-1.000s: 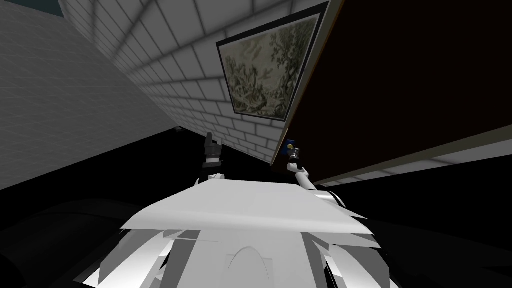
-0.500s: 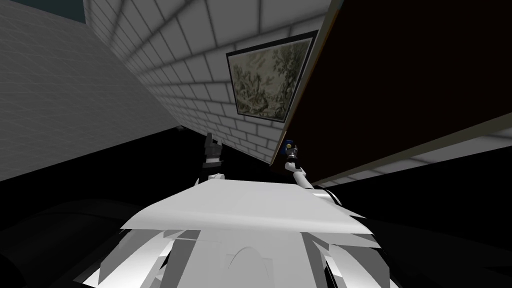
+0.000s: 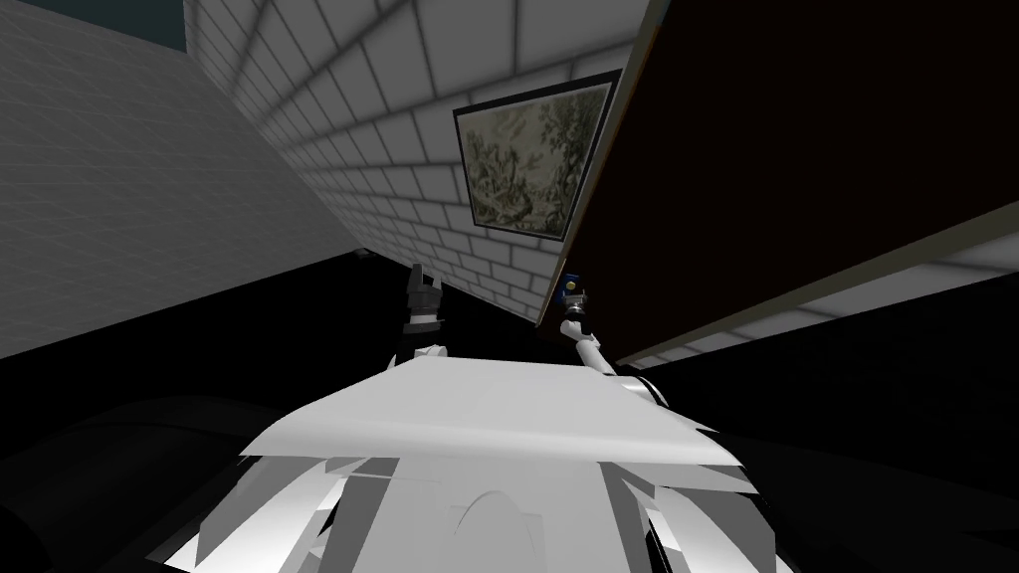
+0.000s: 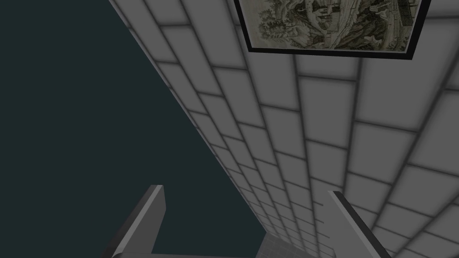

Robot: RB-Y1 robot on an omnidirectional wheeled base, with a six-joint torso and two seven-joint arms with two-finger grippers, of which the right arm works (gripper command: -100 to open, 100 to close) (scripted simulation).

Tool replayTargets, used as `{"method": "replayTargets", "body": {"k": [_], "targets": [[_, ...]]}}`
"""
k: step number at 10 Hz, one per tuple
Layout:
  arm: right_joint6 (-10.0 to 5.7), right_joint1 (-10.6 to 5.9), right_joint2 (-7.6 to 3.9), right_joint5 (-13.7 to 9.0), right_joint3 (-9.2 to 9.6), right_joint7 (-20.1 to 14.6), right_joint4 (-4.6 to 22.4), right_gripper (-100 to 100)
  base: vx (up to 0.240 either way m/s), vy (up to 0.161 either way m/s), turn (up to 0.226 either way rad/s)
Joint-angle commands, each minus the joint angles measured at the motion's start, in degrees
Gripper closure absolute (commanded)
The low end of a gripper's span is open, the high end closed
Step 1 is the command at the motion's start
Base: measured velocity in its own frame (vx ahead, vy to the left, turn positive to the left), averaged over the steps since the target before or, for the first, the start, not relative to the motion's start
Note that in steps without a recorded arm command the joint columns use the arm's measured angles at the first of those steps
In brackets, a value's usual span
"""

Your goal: Pull the door open

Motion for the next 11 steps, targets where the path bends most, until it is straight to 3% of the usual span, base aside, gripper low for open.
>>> {"method": "replayTargets", "body": {"k": [1, 9, 10, 11], "targets": [[0.35, -0.03, 1.17, -1.93, 0.08, -2.6, -0.87, -100, -0.101, -0.041, 0.021], [1.55, -0.37, 6.01, -9.48, 0.42, -12.11, -3.92, -100, -0.094, -0.025, 0.017], [1.54, -0.09, 5.76, -8.93, 0.35, -11.17, -4.07, -100, -0.038, -0.007, 0.004], [1.55, 0.51, 4.08, -9.35, 0.06, -12.79, -3.97, -100, 0.105, -0.008, 0.144]]}}
